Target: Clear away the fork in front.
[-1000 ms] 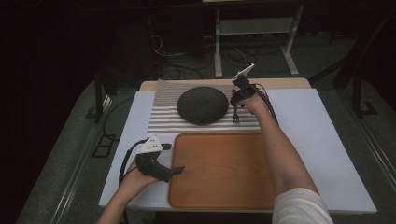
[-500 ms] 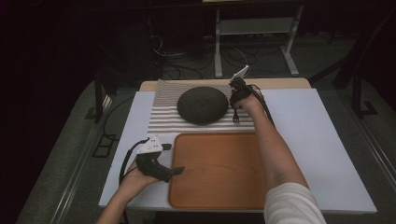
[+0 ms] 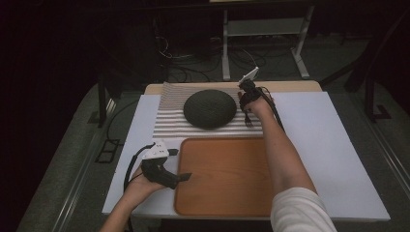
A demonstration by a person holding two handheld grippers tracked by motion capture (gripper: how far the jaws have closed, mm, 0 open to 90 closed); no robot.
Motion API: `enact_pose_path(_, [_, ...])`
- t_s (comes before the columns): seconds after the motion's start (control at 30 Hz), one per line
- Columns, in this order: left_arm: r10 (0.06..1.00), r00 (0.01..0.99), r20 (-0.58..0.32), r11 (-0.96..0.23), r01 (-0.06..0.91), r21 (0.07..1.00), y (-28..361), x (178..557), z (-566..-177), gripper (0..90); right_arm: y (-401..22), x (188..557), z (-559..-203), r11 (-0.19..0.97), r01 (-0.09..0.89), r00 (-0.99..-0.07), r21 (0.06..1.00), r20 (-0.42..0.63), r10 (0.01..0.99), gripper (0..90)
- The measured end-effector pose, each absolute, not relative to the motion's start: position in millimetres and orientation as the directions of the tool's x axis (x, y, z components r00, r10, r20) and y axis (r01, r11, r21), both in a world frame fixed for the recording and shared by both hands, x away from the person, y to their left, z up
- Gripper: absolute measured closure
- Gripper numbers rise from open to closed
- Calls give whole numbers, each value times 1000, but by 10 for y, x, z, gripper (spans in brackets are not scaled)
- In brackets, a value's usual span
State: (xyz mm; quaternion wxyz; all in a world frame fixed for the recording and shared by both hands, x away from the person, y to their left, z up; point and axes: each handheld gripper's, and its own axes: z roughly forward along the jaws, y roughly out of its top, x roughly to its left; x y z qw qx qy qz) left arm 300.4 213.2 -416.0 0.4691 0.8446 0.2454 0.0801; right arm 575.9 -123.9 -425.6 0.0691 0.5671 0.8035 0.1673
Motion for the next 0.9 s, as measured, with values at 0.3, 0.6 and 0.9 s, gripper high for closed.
enact_pose_path(0.3, [488,868,-93,-440,337,832,2132,2999,-4158,0,-1232,5743,-4259,328,875,-368,356,49,929,770])
enact_pose_path(0.6, [489,867,-95,-439,338,833,2136,3004,-4159,0,-1338,5688,-4215,333,861,-388,384,75,918,771])
enact_pose_path(0.9, [493,865,-93,-437,339,833,2141,3007,-4159,0,-1555,5521,-3985,289,839,-401,462,165,901,771])
